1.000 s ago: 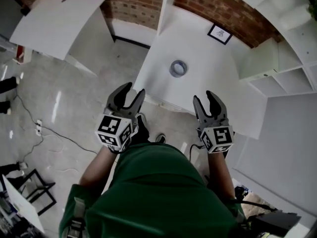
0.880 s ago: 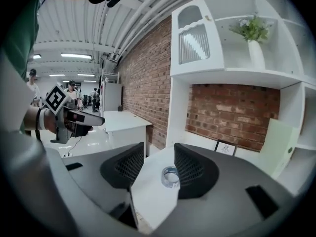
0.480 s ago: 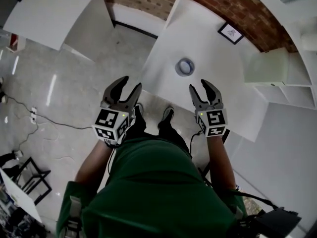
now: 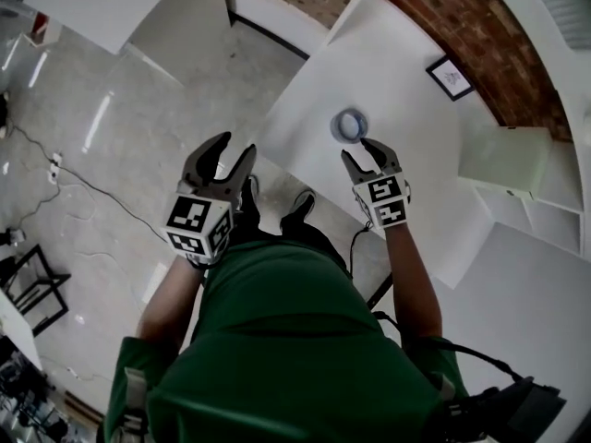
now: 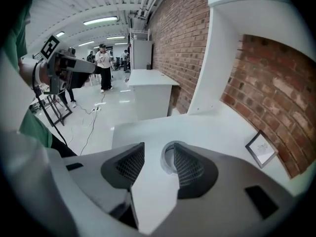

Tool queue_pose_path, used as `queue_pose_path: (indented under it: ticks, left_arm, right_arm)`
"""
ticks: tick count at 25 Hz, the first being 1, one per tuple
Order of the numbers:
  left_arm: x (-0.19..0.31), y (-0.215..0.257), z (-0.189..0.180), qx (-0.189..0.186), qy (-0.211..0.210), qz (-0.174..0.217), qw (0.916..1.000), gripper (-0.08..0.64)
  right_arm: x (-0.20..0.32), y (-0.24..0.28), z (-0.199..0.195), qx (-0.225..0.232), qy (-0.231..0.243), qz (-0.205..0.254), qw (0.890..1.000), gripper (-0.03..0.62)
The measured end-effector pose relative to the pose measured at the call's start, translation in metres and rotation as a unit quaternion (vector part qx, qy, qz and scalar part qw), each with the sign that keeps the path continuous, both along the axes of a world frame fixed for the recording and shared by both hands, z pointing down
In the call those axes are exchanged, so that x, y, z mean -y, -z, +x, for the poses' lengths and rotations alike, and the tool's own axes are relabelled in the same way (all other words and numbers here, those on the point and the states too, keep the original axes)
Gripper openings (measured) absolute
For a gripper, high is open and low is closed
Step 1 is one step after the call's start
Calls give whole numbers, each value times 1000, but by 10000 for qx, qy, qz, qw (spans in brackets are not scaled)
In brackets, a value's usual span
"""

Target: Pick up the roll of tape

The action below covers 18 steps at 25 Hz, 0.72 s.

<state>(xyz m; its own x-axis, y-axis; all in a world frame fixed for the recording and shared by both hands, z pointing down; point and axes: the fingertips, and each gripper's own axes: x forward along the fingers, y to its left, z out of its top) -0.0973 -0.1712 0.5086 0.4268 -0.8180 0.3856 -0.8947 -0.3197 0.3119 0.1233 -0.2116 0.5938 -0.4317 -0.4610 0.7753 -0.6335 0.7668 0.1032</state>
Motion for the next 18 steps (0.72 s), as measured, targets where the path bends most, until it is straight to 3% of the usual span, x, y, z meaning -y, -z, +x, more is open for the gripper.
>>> queue_pose_path:
  ticks: [13,18]
  left_arm:
    - [-12,-47,-29,-259,791,-600,9947,195]
    - [-14,-62,-30,-352,907,-782,9922,195]
  right_arm:
    - [24,-73,-7,-649,605,-646,9940,199]
    - [29,-102,-8,-1006,808,-864,9879,198]
